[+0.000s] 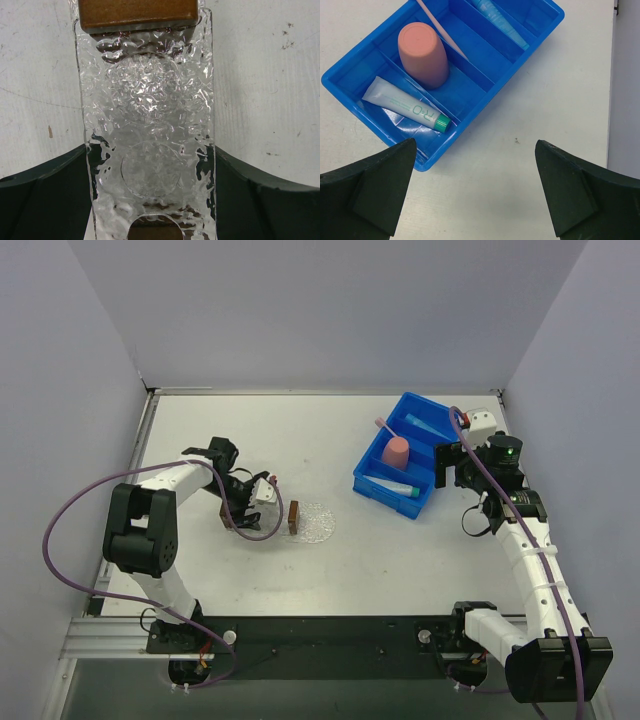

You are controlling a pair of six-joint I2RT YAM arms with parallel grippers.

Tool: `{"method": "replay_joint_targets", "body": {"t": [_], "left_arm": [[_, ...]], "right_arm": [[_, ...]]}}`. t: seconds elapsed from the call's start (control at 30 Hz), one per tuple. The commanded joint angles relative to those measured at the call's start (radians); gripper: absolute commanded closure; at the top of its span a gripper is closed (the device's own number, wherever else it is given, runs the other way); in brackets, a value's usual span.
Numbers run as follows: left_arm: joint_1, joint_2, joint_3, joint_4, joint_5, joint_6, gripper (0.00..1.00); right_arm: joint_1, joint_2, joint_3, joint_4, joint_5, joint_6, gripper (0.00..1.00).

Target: Prepare toiletry sets of a toothbrush and toothpaste on the tray

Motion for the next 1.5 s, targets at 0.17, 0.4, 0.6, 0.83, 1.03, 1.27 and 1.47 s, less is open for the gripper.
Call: {"method": "replay_joint_targets", "body": {"t": [0.17, 0.4, 0.6, 0.83, 1.03, 1.27, 1.47], "left_arm": [[0.002, 0.021, 0.027, -0.006, 0.017, 0.002, 0.3], [-0.006, 0.025, 0.027, 0.012, 0.014, -0.012, 0.25], [-0.012, 0.019, 0.025, 0.027, 0.008, -0.025, 0.13], [-0.013, 0.013, 0.03, 0.02, 0.009, -0.035, 0.05], [-0.013, 0.008, 0.039, 0.007, 0.019, -0.038, 0.04], [-0.013, 0.001, 0.062, -0.008, 0.026, -0.048, 0.04], [-0.013, -0.004, 0.07, -0.011, 0.026, -0.056, 0.04]], "right_arm": [[-0.005, 0.005, 0.017, 0.003, -0.008, -0.002, 0.0], [-0.004, 0.005, 0.017, 0.003, -0.008, -0.003, 0.0], [-0.004, 0.005, 0.019, 0.003, -0.008, -0.003, 0.0], [-0.005, 0.004, 0.017, 0.002, -0.01, -0.003, 0.0], [-0.005, 0.004, 0.017, 0.003, -0.01, -0.003, 0.0], [-0.005, 0.005, 0.017, 0.003, -0.01, -0.002, 0.0], [-0.004, 0.005, 0.017, 0.003, -0.01, -0.003, 0.0]]}}
